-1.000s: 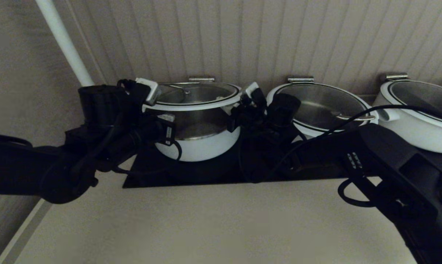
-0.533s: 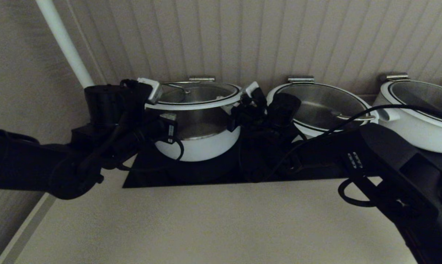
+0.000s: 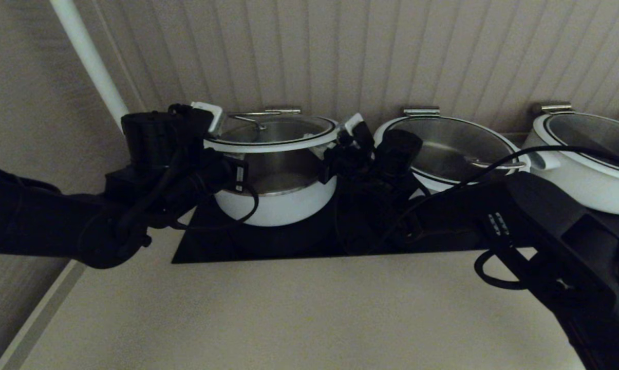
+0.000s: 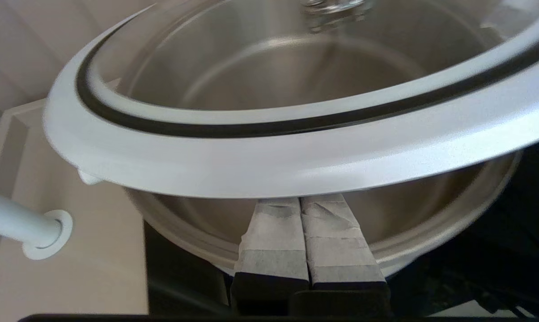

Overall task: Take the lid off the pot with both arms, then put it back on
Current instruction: Open the pot lid completely

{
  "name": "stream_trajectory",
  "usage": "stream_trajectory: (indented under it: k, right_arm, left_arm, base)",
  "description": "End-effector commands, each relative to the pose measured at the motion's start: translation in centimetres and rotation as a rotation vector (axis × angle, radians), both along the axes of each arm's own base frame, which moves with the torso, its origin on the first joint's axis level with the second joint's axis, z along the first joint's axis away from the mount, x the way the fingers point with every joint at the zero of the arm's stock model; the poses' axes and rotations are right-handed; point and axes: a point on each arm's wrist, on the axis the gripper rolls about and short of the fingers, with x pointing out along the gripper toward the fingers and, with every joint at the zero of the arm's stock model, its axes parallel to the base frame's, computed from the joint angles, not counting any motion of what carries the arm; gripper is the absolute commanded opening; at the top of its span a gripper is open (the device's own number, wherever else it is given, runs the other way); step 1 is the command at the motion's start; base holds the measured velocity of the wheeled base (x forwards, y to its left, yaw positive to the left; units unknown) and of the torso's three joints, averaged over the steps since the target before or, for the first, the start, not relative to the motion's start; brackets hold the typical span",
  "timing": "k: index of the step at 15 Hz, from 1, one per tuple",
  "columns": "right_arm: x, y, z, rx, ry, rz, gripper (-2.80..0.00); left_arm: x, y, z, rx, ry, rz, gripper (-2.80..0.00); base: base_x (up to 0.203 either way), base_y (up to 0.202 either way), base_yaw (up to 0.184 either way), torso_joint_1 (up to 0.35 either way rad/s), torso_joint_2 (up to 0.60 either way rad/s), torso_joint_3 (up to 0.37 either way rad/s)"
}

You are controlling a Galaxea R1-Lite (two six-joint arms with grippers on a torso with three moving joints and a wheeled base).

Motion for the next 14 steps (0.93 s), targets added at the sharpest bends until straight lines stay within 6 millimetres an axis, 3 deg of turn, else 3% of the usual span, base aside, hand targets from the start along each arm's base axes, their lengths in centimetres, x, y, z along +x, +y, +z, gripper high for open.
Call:
stream_trajectory:
  k: [1,14]
  right_arm:
    - [-0.1,0.0,0.4,0.005,-0.015,0.002,-2.80]
    - [-0.5,0.0,1.0,0.003,-0.035,0.003,-2.80]
  left_arm:
    - [0.2,0.3,0.1,-0.001,-0.005,0.011,-2.80]
    - [1.7,0.1,1.1,-0.038,-0.046,0.025,-2.80]
  base:
    - [0.000,0.000,0.000,0.000,0.00,0.000]
    - [0.000,0.000,0.000,0.000,0.00,0.000]
